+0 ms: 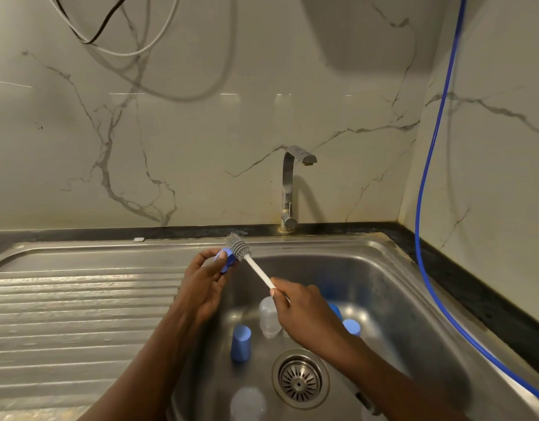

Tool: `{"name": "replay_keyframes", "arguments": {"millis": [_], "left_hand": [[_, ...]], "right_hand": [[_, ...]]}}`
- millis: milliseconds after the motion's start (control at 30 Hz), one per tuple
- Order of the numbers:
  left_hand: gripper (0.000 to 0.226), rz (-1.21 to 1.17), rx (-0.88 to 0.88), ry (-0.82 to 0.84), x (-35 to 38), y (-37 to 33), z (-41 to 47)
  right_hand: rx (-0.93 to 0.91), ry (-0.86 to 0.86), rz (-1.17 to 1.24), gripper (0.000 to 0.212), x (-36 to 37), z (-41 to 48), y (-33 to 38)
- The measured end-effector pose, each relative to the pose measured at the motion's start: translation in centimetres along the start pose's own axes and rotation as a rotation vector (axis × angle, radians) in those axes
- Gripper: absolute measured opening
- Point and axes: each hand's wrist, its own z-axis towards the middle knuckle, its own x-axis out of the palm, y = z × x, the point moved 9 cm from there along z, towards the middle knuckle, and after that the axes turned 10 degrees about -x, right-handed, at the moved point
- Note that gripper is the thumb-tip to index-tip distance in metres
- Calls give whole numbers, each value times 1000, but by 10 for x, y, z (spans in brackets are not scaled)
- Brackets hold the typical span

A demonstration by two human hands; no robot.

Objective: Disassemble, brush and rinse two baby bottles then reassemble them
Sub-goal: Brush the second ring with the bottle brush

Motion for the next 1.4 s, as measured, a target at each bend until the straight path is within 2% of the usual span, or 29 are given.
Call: {"name": "replay_keyframes", "arguments": {"millis": [167,333,467,733,900,1033,1200,1400], "left_hand": [[9,98,-37,-8,4,7,0],[11,-12,-72,-1,-2,9,3],[3,40,-32,33,2,7,1],[22,111,-78,61,7,10,-1],[31,13,-92,20,3,10,0],[21,42,-51,-10,-2,6,1],[27,9,-26,12,-3,3,4],[21,-32,-97,63,9,12,-1]], "right_hand": [[52,-8,22,22,-5,1,-13],[-17,-27,-11,18,-5,1,-4],[-1,-23,-10,18,-4,0,-7],[105,51,11,23,-3,-3,-20],[71,37,-10,22,2,-2,-23],[37,3,-14,31,4,0,-18],[-42,-76,-10,17,-2,1,-5],[-74,-91,9,18,-4,1,2]]}}
